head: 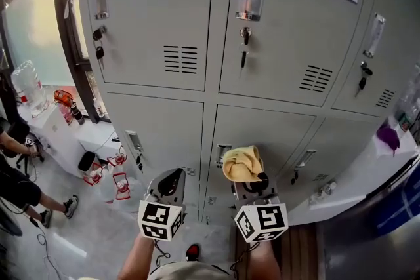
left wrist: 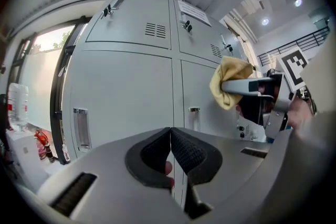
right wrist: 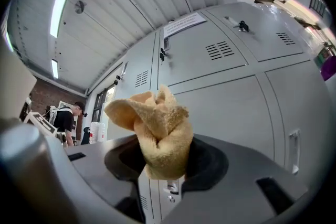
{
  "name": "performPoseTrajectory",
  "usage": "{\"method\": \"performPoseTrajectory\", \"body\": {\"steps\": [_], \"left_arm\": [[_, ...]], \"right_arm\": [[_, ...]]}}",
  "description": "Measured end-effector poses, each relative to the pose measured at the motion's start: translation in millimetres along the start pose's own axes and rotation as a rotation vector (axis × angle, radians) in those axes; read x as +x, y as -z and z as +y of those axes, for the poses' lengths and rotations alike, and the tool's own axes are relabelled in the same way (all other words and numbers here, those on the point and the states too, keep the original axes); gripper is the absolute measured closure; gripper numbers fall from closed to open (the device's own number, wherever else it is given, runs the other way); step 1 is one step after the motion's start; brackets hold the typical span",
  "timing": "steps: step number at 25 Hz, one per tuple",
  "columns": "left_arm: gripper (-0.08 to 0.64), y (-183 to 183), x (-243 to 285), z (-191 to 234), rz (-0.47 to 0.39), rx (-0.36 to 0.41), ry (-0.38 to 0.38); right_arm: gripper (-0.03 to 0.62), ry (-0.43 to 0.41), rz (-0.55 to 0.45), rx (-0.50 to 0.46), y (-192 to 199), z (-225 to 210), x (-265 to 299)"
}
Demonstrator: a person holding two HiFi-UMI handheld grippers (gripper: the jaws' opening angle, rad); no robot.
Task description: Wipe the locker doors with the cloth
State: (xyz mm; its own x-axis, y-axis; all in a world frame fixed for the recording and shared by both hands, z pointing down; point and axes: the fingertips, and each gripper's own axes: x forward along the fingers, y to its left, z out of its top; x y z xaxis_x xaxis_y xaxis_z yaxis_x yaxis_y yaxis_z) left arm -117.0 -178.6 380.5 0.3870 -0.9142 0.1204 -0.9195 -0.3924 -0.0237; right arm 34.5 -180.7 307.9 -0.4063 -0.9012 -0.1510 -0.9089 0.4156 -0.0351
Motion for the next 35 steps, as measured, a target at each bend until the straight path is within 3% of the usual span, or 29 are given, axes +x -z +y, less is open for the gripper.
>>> {"method": "performPoseTrajectory", "body": {"steps": [5, 11, 25, 35], "left_arm": [[0.537, 2.4, 4.4, 11.1, 0.005, -0.006, -0.01], [0.537, 6.0, 4.1, 22.1, 0.007, -0.022, -0.02], [0.537, 11.4, 8.2, 37.3, 0.017, -0.031, -0.039], [0.537, 10.0, 16.9, 24.9, 0.011, -0.038, -0.011]], "right_arm": [[0.41, -0.065, -0.004, 0.021, -28.1, 17.1, 32.0], [0.41, -0.074, -0.009, 0.038, -44.2, 22.2, 59.9], [0.413, -0.039, 0.016, 0.035, -37.3, 12.5, 85.6], [0.413, 0.009, 0.032, 0.046, -35.3, -7.6, 75.9]]}}
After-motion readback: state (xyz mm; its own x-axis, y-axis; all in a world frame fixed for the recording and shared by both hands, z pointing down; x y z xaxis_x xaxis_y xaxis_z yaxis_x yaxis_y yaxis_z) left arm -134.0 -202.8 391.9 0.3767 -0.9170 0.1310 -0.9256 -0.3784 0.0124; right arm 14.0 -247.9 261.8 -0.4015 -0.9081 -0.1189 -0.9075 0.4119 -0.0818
